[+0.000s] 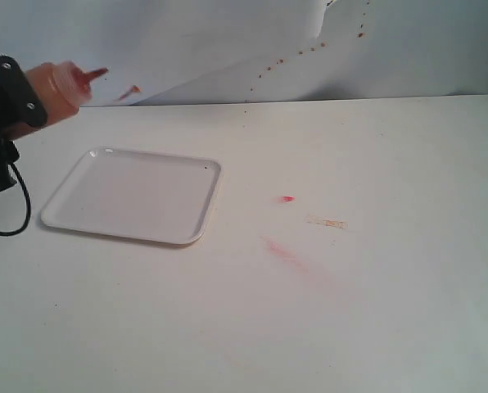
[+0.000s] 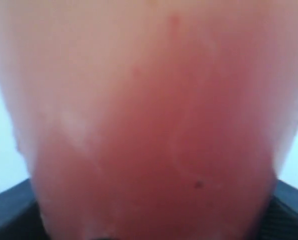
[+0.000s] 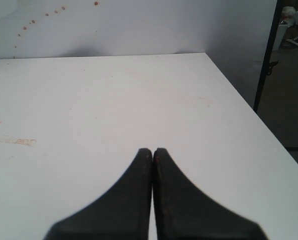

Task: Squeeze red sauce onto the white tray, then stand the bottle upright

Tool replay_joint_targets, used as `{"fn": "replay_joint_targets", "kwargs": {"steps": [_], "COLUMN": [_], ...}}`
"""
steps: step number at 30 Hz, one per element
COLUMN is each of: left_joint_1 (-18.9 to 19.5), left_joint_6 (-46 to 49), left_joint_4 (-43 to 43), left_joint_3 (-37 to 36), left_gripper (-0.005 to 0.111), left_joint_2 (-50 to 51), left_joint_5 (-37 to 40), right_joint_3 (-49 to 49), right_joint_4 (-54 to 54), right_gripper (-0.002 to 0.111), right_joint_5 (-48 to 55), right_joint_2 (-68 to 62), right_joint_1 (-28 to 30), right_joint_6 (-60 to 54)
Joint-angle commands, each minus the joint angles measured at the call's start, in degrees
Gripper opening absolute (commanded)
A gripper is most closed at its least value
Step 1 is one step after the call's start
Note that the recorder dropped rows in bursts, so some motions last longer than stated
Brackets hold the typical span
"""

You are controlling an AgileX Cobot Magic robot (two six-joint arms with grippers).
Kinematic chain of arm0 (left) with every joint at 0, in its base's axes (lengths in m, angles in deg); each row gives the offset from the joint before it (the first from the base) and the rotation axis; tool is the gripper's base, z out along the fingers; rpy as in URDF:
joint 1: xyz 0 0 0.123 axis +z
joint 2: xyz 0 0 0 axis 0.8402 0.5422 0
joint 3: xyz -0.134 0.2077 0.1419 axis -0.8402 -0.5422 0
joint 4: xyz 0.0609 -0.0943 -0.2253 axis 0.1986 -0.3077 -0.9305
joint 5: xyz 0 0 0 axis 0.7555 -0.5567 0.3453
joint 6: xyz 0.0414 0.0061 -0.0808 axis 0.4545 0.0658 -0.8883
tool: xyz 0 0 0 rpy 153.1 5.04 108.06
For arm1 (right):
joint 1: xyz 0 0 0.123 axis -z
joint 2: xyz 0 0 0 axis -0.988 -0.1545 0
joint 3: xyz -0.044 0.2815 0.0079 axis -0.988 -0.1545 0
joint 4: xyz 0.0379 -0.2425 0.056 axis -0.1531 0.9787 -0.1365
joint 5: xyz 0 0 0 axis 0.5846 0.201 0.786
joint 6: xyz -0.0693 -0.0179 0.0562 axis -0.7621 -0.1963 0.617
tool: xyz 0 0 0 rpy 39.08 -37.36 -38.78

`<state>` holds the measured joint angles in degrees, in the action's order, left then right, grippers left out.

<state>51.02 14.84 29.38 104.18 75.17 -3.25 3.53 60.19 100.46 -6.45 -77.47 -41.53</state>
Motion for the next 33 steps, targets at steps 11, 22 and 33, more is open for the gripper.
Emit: {"fn": "replay_joint_targets", "kwargs": {"steps": [11,22,33], "left_joint_1": [-6.6,-11.3,-14.5], "left_joint_6": [28.4,48.4,63.5], "left_joint_4": [0.0,0.0,0.0], "left_joint_3": [3.7,8.3,9.5], "left_gripper": [0.000,0.000,0.000], "left_joint_2": [7.6,7.7,7.7], "left_joint_5": [26.7,28.7,29.4], "right_joint_3": [-0.2,-0.2,-0.2], "right_joint_4": [-0.1,-0.1,1.6], "right_gripper": [0.000,0.000,0.000], "right_joint_5": [-0.6,-0.6,-7.2], "right_joint_2": [0.2,0.2,0.2], "right_joint_1": [0.4,0.4,0.4], "right_joint_6": [0.0,0.0,0.0]}}
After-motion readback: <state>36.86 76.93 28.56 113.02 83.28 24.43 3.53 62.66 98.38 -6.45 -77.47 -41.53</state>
